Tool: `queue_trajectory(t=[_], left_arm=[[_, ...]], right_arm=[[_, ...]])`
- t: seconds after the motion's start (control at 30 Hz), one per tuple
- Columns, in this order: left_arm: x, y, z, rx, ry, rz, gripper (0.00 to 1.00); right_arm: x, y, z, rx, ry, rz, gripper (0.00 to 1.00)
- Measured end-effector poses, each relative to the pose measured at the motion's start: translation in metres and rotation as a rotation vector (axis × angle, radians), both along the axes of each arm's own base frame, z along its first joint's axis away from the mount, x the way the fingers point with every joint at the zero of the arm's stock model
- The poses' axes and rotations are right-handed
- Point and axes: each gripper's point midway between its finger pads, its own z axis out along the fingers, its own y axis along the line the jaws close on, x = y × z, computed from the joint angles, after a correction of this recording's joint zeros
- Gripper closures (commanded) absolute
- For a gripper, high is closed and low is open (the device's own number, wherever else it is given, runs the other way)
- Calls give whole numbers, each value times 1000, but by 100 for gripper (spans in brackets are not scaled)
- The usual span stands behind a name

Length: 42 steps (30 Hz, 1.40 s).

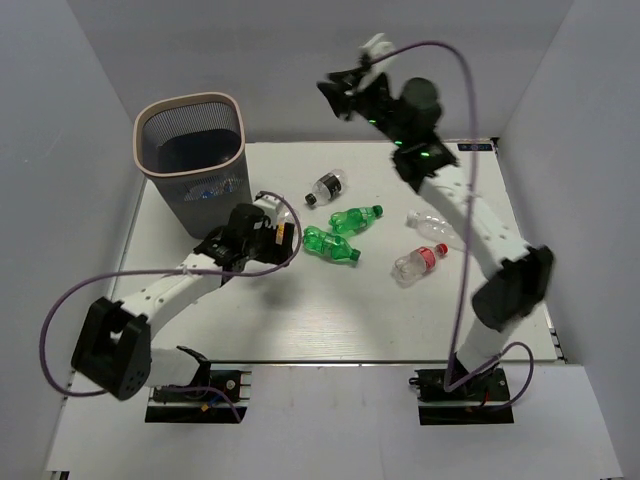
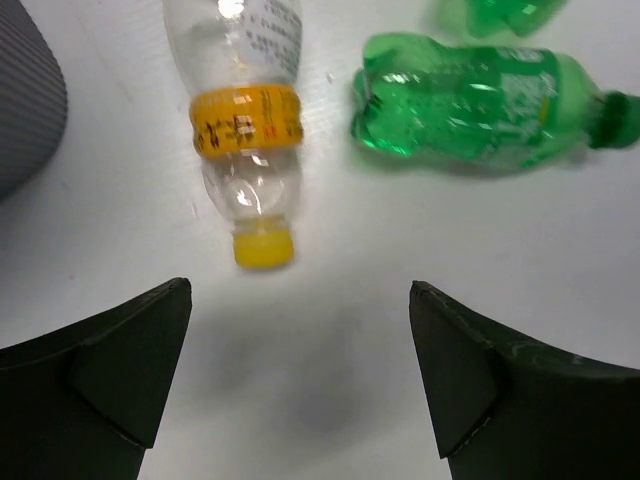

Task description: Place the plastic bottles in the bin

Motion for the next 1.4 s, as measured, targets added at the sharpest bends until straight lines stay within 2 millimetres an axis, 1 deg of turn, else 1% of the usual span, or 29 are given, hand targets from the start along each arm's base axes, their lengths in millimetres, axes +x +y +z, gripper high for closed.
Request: queue_trajectory(t=[0.03,0.07,0.1,0.13,0.17,0.2,0.27,0.33,0.37,0.43,0.5,0.57,0.6,0.67,0.7,0.73,0.77,0.8,0.83,0.9,0.93,1.0,1.03,1.07,1.1,1.17,1.23,1.33,1.4], left_arm=[[5,-1,-2,11,-2,5,1],[15,-2,-8,31,-4,11,1],[22,-4,-14,47,-3,15,1],[28,-5,-20,62,1,20,1],[35,-6,-26,78,5,24,1],[41,-6,-31,94,8,32,1],[53,-7,-41,133,14,50,1],[65,-7,-49,169,13,69,1],[72,-8,-52,186,11,79,1],[83,-9,-58,214,10,90,1],[93,-11,-64,234,11,95,1],[102,-14,-72,251,18,96,7],[104,-14,-77,261,25,95,18],[104,-15,-84,270,42,93,37],[104,-16,-85,264,44,89,51],[104,-17,-84,262,42,84,56],[105,-18,-80,256,36,80,60],[104,-19,-77,253,33,72,67],[102,-20,-74,247,34,67,69],[100,-24,-60,228,16,58,71],[99,-26,-50,218,6,49,72],[101,-35,-22,185,-33,31,72],[104,-42,-2,158,-66,21,74],[110,-48,23,129,-107,16,74],[117,-54,49,98,-156,14,74],[131,-65,116,19,-280,18,74],[142,-69,184,-57,-407,38,74],[153,-57,287,-152,-599,114,74],[155,-38,341,-186,-704,189,74]], right_arm=[[0,-30,-3,-21,24,-49,30],[-1,-57,-15,-51,65,-91,18],[-5,-80,-30,-80,105,-125,18],[-12,-97,-47,-109,144,-146,17],[-20,-108,-70,-147,195,-151,17],[-30,-117,-98,-187,253,-146,17],[-50,-126,-154,-267,383,-117,17],[-69,-132,-201,-334,506,-82,17],[-77,-134,-219,-358,556,-65,17],[-90,-140,-244,-388,630,-45,17],[-98,-146,-256,-402,668,-39,17],[-102,-149,-256,-403,672,-34,18],[-102,-151,-254,-401,665,-35,20],[-102,-154,-251,-398,655,-37,26],[-102,-155,-250,-398,653,-37,30],[-101,-157,-251,-397,657,-38,35],[-102,-159,-253,-400,665,-40,36],[-102,-162,-254,-400,676,-43,38],[-101,-164,-256,-399,684,-47,40],[-100,-169,-259,-398,702,-52,40],[-100,-170,-260,-397,708,-53,40],[-98,-173,-264,-396,721,-58,33],[-98,-174,-267,-396,730,-60,26],[-97,-176,-270,-398,738,-64,12],[-96,-177,-274,-399,749,-69,10],[-91,-180,-282,-415,759,-80,10],[-88,-181,-291,-433,775,-86,10],[-84,-185,-305,-465,794,-96,11],[-84,-188,-312,-484,803,-98,13]])
